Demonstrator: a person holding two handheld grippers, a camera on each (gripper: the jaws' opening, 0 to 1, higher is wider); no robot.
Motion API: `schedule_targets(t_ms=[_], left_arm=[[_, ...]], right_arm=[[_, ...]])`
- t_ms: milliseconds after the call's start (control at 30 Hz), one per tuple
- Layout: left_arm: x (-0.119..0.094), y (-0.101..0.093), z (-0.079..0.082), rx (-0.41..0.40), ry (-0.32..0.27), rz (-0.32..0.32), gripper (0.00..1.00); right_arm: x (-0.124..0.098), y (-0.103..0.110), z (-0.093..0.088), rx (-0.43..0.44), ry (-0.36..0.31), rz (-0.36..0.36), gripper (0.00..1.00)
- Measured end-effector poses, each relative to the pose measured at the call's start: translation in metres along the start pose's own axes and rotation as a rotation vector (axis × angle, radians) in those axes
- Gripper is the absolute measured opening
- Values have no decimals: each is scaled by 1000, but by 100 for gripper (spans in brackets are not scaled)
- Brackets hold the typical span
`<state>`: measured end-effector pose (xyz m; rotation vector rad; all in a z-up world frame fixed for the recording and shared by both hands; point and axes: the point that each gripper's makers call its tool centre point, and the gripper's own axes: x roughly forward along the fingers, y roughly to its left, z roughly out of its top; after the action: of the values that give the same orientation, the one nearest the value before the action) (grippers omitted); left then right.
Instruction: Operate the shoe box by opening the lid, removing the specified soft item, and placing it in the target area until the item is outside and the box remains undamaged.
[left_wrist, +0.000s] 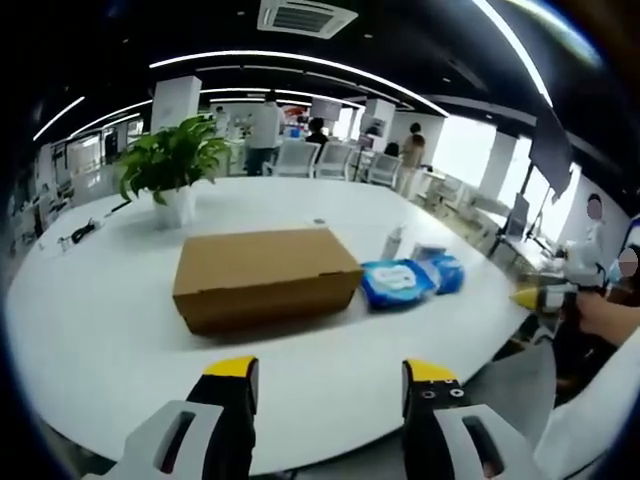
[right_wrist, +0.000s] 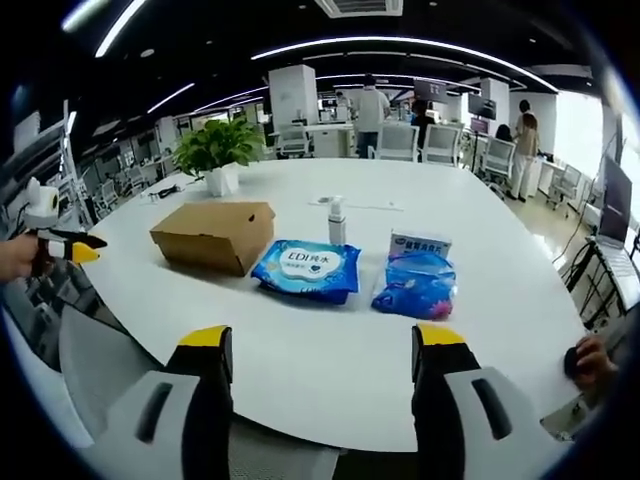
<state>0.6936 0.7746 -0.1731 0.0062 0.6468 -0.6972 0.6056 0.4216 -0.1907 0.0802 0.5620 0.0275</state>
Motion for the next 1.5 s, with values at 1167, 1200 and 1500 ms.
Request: schedule_targets(t_ms=[1167,1200,1500], left_arm=[[8,6,2,-19,-2,-12,66],[9,6,2,-18,-2,-13,67],[13,4,2,-17,0,-20,67]], right_arm=[[15,25,4,-1,13,23,78],[15,26,3,0,14,23,78],[15,24,-1,8,19,15,78]])
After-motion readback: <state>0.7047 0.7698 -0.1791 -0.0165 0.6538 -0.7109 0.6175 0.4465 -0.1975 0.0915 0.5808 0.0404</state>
